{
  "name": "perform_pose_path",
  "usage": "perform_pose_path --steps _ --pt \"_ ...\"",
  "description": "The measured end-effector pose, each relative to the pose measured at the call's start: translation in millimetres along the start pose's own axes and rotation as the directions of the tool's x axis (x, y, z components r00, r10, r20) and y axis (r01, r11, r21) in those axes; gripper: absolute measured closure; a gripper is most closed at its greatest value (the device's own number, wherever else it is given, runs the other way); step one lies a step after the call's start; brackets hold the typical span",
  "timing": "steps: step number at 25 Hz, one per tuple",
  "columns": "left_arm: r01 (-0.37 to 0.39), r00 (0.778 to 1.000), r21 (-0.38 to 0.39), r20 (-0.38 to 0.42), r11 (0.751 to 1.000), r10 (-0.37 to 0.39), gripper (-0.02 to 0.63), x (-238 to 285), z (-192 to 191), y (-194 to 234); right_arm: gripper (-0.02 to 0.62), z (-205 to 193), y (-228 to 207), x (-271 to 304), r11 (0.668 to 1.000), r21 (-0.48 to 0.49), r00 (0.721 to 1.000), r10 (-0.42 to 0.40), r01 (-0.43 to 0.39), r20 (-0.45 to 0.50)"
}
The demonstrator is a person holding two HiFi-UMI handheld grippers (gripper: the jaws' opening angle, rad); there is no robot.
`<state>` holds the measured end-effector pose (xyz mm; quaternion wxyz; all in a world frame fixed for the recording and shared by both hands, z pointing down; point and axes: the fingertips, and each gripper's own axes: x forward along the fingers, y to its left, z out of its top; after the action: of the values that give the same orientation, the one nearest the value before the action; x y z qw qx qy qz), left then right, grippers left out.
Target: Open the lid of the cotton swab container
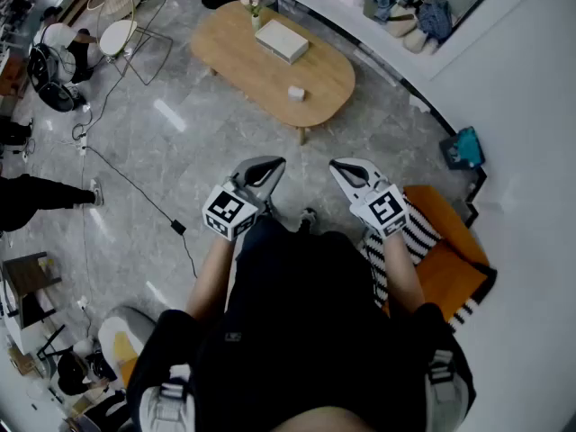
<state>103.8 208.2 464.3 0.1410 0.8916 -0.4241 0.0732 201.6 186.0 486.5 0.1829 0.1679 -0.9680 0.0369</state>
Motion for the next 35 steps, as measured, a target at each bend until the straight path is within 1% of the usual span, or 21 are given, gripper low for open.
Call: perform_pose_path --steps 4,11,13,16,18,24,29,33,35 --pt "-0.003 1.0 0.026 0.019 1.0 0.003 0.606 -5 -1 -2 0.6 -2 5 -4 1.0 0.001 1.0 -0.003 0.003 -0.003" --pt "-0.006 1.0 0.02 0.021 1.0 0.005 0.607 -6 -4 -6 0.6 -5 8 -7 1.0 0.009 1.0 -0.004 0.004 -0.002" --pt "-0.006 1.0 0.023 0.02 1.0 0.006 0.606 -6 -6 -9 0.6 -4 11 -9 1.0 0.023 1.0 0.011 -0.011 0.02" --pt "-0.009 1.0 0.026 0.017 1.0 0.008 0.606 -6 -6 -13 0.6 -1 17 -12 0.998 0.038 0.997 0.054 -0.056 0.051" --pt "-0.015 1.0 0.016 0.016 1.0 0.014 0.607 -7 -6 -12 0.6 0 18 -11 0.997 0.025 0.997 0.066 -0.068 0.05" --pt "-0.031 0.999 0.025 0.021 0.999 0.031 0.606 -14 -5 -10 0.6 0 18 -9 0.997 -0.011 0.997 0.07 -0.07 0.033" --pt "-0.036 0.999 0.013 0.008 0.999 0.036 0.606 -18 -12 2 0.6 -2 13 0 0.998 -0.024 0.999 0.053 -0.053 0.011" --pt "-0.034 0.999 -0.007 -0.011 0.999 0.034 0.606 -13 -11 19 0.6 -3 -1 12 0.999 -0.016 1.0 0.03 -0.03 -0.002" --pt "-0.028 1.0 -0.003 -0.005 1.0 0.028 0.606 -9 -8 32 0.6 -1 -6 22 1.0 -0.014 1.0 0.027 -0.027 -0.01"
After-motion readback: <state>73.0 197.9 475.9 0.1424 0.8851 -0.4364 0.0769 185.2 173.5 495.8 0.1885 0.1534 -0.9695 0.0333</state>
